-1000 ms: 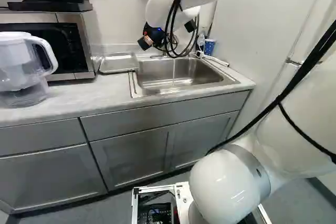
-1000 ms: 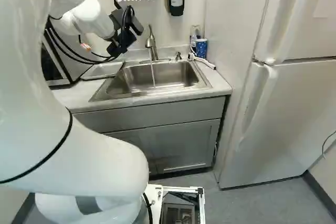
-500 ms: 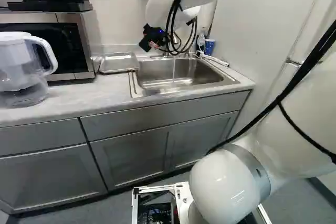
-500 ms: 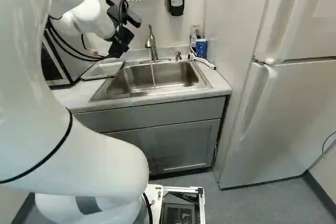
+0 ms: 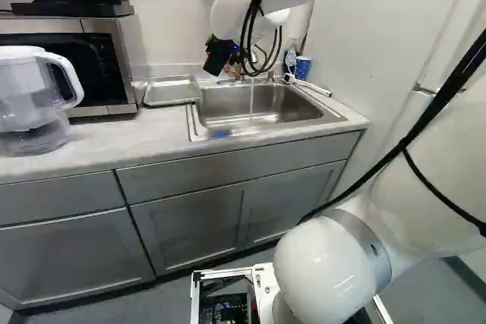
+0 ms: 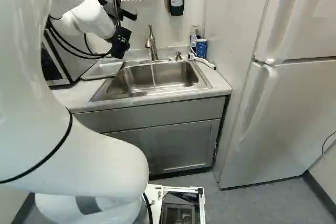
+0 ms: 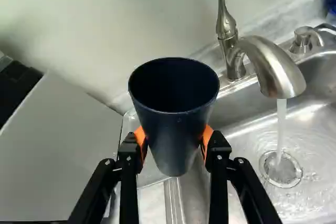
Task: Rinse the cup and place it in the tray
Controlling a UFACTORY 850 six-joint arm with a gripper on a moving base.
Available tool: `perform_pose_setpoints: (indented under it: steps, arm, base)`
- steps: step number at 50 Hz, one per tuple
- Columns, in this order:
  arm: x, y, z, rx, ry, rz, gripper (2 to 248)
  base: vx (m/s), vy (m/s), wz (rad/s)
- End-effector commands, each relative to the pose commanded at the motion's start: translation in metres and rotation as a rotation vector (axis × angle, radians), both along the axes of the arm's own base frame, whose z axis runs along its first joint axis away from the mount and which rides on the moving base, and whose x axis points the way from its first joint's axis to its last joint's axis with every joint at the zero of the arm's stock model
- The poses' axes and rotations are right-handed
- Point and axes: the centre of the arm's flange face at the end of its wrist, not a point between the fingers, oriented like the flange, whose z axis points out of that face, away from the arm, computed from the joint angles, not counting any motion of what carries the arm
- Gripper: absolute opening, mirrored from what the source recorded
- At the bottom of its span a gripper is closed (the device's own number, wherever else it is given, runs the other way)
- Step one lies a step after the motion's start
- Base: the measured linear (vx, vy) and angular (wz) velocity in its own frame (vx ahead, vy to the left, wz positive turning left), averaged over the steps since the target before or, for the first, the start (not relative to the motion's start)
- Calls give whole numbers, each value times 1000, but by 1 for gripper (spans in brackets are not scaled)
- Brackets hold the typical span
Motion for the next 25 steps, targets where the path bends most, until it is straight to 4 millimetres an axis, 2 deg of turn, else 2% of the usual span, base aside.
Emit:
perform_pose_setpoints:
  steps: [25]
  arm:
    - [0, 0, 0, -224, -69, 119, 121]
  base:
    - [0, 0, 0]
